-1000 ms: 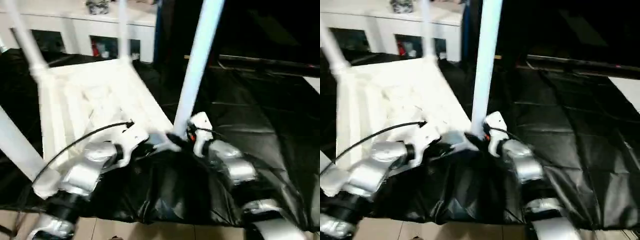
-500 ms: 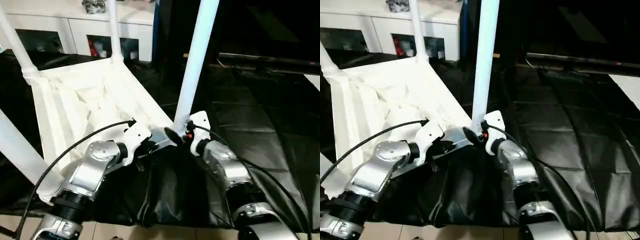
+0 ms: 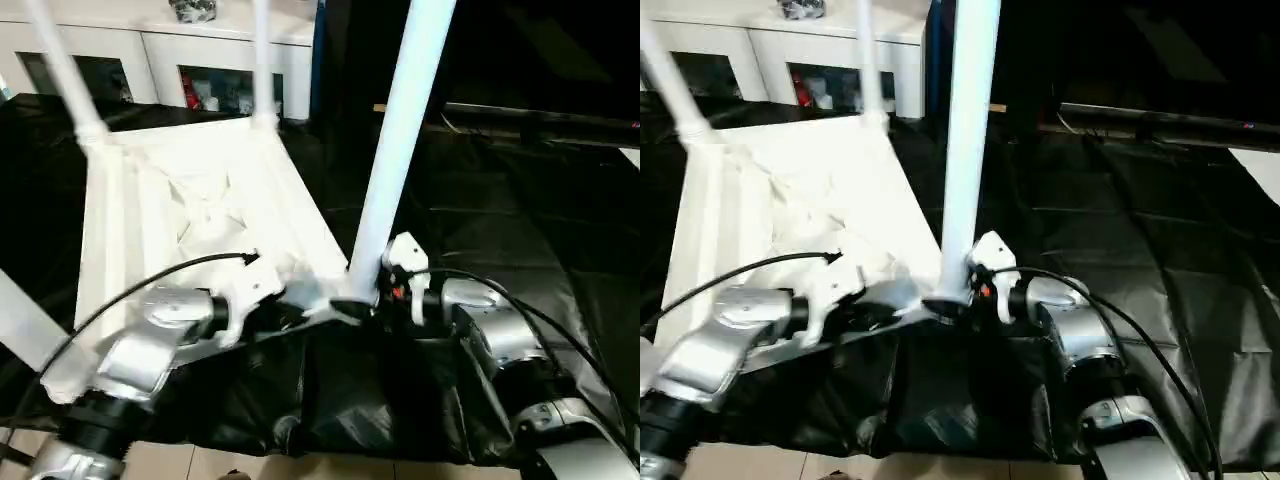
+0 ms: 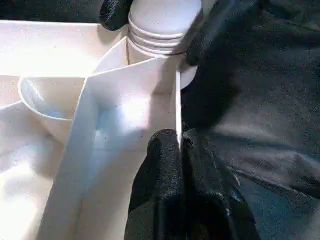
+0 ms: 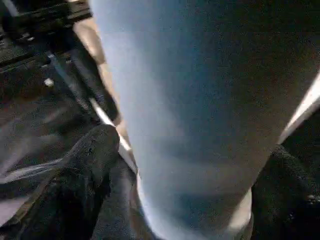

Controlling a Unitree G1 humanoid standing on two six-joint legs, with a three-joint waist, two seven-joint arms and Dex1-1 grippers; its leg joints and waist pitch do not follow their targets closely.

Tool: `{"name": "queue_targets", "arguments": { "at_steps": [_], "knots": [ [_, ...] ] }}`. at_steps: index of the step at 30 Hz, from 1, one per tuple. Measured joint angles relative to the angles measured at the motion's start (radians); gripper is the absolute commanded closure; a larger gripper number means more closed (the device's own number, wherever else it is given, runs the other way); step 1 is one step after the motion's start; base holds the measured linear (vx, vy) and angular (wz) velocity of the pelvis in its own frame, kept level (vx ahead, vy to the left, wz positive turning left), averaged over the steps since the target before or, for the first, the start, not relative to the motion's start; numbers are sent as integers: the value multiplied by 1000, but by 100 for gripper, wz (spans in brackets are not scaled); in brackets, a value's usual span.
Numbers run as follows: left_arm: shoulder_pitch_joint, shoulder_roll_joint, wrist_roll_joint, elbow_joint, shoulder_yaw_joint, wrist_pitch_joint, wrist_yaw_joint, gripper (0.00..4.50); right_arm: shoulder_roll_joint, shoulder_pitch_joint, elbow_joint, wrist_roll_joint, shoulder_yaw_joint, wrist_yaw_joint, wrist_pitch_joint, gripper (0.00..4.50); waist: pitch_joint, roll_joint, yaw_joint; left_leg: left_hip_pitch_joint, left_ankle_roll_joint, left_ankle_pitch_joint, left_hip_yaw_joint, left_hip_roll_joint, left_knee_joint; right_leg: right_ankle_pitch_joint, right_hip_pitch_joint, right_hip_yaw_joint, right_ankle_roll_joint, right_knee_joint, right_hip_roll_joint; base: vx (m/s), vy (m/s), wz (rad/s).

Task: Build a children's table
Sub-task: Rotate leg to tighten

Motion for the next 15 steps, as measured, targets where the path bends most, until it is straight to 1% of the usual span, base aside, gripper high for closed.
{"name": "queue_targets", "arguments": {
  "at_steps": [2,4,6,7,8,15],
  "knots": [
    [2,12,-8,-1,0,0,-23,450,-13,1,-6,1,13,31,1,122,0,-2,3,0,0,0,0,0,0,0,0,0,0,0,0,0,0,0],
    [5,27,-20,-4,-1,4,-50,450,-20,5,-19,1,22,64,7,134,0,-4,7,0,0,0,0,0,0,0,0,0,0,0,0,0,0,0],
    [13,41,-24,-19,0,10,-67,450,-24,13,-33,1,28,88,9,150,0,-4,11,0,0,0,0,0,0,0,0,0,0,0,0,0,0,0],
    [17,48,-29,-24,1,14,-76,450,-25,17,-39,2,34,100,9,150,0,-4,13,0,0,0,0,0,0,0,0,0,0,0,0,0,0,0],
    [18,51,-30,-25,1,16,-80,450,-26,19,-42,3,37,107,10,169,0,-4,14,0,0,0,0,0,0,0,0,0,0,0,0,0,0,0],
    [19,52,-34,-25,0,23,-80,450,-26,30,-50,9,36,112,21,181,-1,-5,18,1,0,0,0,1,2,0,0,0,0,2,0,0,0,0]
  ]
}}
